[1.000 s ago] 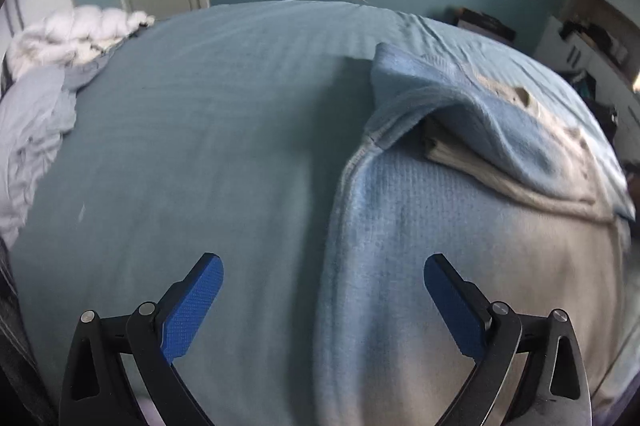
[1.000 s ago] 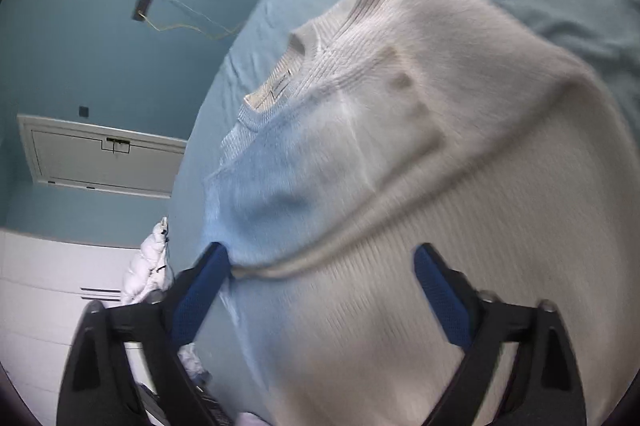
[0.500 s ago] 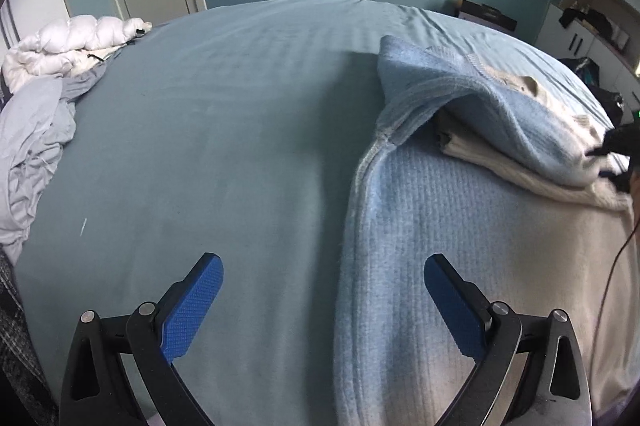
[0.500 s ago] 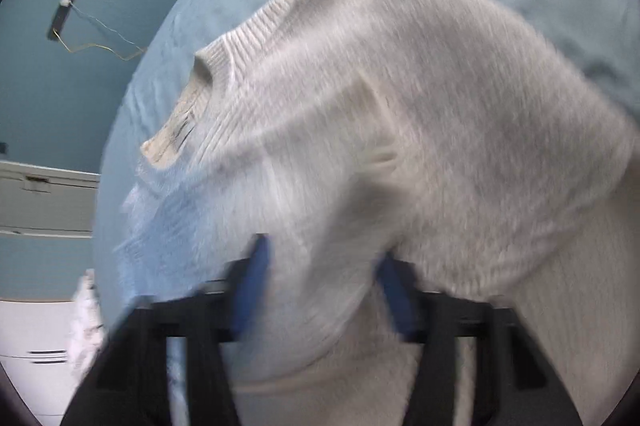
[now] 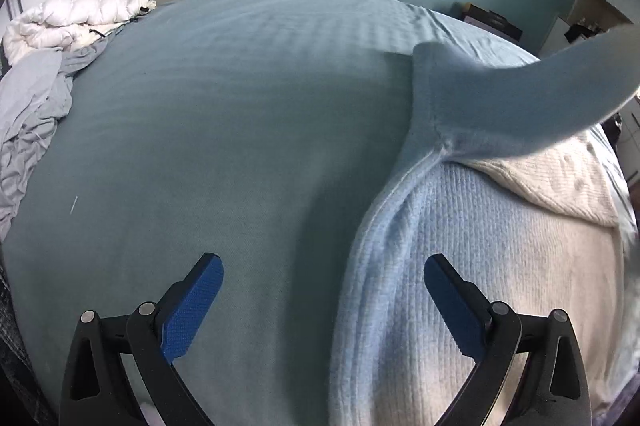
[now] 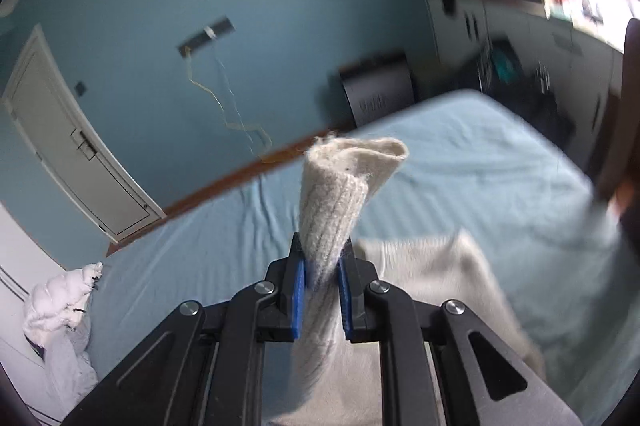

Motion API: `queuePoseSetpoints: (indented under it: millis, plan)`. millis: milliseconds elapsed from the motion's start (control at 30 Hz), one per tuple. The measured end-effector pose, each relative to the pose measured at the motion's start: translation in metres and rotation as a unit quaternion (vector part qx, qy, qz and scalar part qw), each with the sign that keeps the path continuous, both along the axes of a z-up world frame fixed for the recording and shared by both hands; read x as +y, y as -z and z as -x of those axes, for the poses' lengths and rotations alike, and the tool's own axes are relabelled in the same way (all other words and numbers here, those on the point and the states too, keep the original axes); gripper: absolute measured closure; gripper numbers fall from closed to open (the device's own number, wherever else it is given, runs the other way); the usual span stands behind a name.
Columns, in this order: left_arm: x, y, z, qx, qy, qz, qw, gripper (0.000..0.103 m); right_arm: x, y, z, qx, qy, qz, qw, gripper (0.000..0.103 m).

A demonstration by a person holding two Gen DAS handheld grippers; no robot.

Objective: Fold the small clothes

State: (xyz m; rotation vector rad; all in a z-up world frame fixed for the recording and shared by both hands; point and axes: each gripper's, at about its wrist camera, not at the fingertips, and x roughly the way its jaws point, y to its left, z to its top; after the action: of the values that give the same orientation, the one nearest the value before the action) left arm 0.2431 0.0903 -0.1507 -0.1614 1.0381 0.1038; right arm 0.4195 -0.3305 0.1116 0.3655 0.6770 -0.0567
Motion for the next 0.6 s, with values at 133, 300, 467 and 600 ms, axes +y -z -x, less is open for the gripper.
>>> queuePoseSetpoints:
  millis: [133, 300, 467, 600]
  plan:
    - [-0.002, -0.001, 0.001, 0.000, 0.005, -0.002, 1.0000, 0.001, -0.016, 0.015, 0.000, 0.019, 0.016, 0.017, 1.000, 0.093]
    - [-0.006, -0.001, 0.001, 0.002, 0.013, -0.007, 0.9999, 0.001, -0.049, 0.074, 0.009, 0.072, 0.033, 0.045, 0.996, 0.093]
    - [-0.009, -0.002, 0.000, 0.004, 0.015, -0.013, 0.9998, 0.001, -0.104, 0.190, 0.037, 0.212, 0.113, 0.081, 0.967, 0.052]
    - [-0.008, 0.000, 0.000, 0.007, 0.012, 0.000, 0.9999, 0.001, -0.158, 0.239, 0.082, 0.276, 0.214, 0.077, 0.934, 0.041]
